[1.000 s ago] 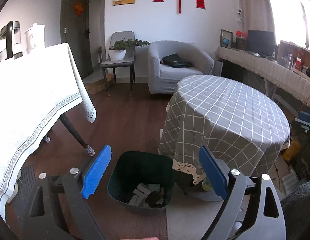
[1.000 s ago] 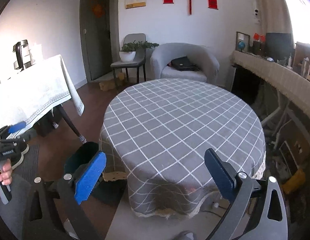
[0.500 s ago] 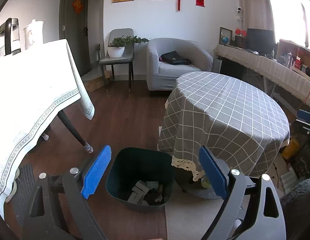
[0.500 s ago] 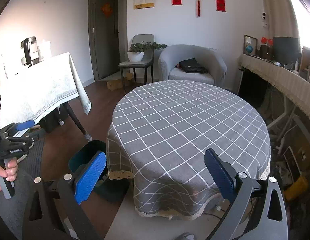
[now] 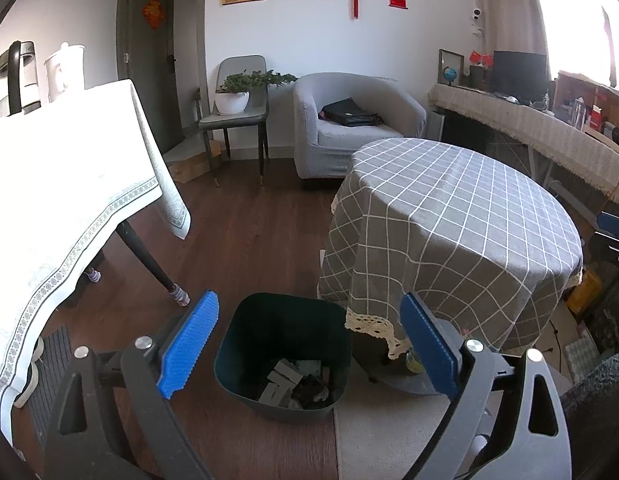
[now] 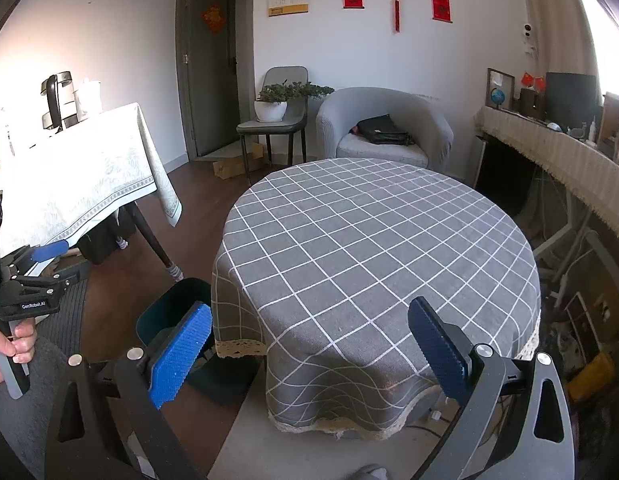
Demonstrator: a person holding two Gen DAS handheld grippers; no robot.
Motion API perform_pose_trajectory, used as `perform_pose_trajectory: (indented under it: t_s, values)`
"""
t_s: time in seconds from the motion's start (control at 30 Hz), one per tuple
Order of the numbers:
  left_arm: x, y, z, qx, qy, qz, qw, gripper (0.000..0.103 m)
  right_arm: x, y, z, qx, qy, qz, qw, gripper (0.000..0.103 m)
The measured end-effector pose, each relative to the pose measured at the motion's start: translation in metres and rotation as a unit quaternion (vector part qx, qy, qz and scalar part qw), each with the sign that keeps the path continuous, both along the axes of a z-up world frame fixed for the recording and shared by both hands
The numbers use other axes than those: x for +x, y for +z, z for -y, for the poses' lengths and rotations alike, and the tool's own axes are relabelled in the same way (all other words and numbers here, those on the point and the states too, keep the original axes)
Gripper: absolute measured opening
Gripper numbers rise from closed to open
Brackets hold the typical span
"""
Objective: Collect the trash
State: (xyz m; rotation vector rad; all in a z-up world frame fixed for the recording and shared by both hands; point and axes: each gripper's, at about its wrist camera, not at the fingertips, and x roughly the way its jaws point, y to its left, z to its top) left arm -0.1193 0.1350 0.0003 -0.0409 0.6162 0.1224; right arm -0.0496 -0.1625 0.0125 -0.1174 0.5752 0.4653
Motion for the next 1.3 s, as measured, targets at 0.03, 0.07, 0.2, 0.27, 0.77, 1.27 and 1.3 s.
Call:
perform_pose_trajectory:
  t_s: [0.03,0.07,0.2,0.27,0.77,1.27,1.3]
  values:
    - [0.0003,-0.0004,0.0006,0.001,-0.001,-0.001,1.0,0.094,0.0001,-0.0001,0.0001,0.0,0.0,0.0,1.0,0.099]
    - [0.0005,-0.0008,0.0011,0.001,-0.002,-0.001,1.0,0.094,0.0001,0.0001,-0.0002,0.0,0.0,-0.001,1.0,0.099]
    - [0.0005,-0.0012,0.0017,0.002,-0.003,-0.002,1.0,0.094,-0.0002,-0.0004,-0.0003,-0.001,0.0,-0.001,1.0,0.099]
    - [0.0007,-0.0011,0.0018,0.001,-0.003,-0.002,1.0,0.094,-0.0006,-0.0009,-0.0006,-0.001,0.0,0.0,1.0,0.099]
    - [0.0,-0.0012,0.0031,0.003,-0.003,-0.002,1.0,0.095,-0.0012,-0.0005,-0.0012,-0.002,0.0,-0.001,1.0,0.099]
    - [0.0,-0.001,0.0036,0.003,-0.003,-0.002,1.0,0.095,-0.001,-0.0015,-0.0005,-0.003,0.0,-0.001,1.0,0.099]
    - [0.0,-0.001,0.0037,0.003,-0.003,-0.002,1.0,0.095,-0.001,-0.0014,-0.0008,-0.002,0.0,-0.001,1.0,0.099]
